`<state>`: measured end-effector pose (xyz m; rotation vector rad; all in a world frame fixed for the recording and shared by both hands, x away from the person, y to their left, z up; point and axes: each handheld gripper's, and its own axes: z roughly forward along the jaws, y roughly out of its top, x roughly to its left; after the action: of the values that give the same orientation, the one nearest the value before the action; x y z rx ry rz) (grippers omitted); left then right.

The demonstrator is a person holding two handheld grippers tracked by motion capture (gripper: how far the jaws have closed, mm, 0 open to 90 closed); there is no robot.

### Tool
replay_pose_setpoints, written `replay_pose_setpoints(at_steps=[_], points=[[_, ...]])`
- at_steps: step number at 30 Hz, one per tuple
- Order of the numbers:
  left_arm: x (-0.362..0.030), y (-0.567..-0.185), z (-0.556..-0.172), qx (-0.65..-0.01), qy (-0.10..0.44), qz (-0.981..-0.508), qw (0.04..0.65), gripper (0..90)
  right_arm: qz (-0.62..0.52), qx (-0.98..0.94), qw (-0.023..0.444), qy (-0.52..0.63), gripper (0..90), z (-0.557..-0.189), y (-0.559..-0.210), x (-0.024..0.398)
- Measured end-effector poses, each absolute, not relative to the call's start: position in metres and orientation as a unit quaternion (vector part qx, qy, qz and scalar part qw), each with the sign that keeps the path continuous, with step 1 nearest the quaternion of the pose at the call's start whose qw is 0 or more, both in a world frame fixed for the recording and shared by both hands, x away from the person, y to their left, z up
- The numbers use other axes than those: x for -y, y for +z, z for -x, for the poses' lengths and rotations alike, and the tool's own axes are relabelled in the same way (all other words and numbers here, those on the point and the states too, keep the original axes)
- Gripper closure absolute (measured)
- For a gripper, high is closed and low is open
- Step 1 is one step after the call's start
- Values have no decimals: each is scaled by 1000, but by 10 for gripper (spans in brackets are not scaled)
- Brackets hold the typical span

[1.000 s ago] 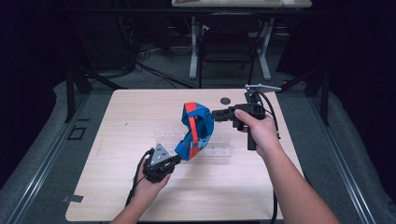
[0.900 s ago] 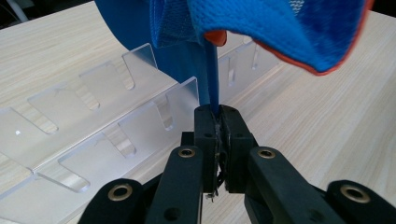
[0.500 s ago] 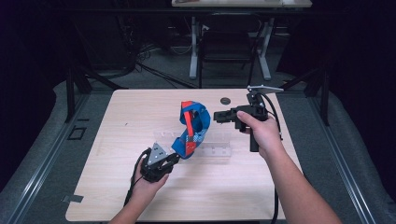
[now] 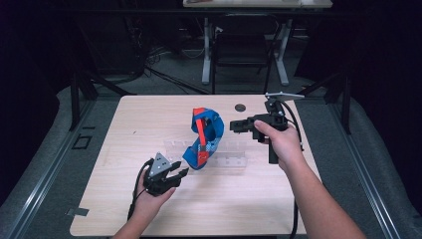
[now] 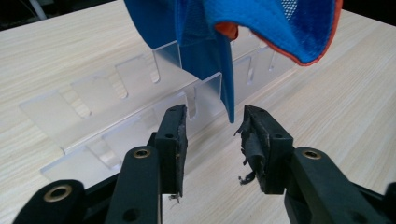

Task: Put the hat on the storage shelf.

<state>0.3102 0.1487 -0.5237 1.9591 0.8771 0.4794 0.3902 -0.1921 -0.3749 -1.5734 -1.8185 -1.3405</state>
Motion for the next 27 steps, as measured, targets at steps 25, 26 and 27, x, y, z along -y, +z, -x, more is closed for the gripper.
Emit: replay_pose_setpoints(at_steps=[25,26,27], points=[[-196,-522,-297,-385,206,-783,443,470,577,660,126,-464,626,-356,-392,220],[-199,-522,-297,-388,204,-783,441,469,578,661,124,-463,622,-354,-394,221],[-200,-523,-296,-391,202,-781,444,468,577,664,121,-460,617,-352,-395,223]])
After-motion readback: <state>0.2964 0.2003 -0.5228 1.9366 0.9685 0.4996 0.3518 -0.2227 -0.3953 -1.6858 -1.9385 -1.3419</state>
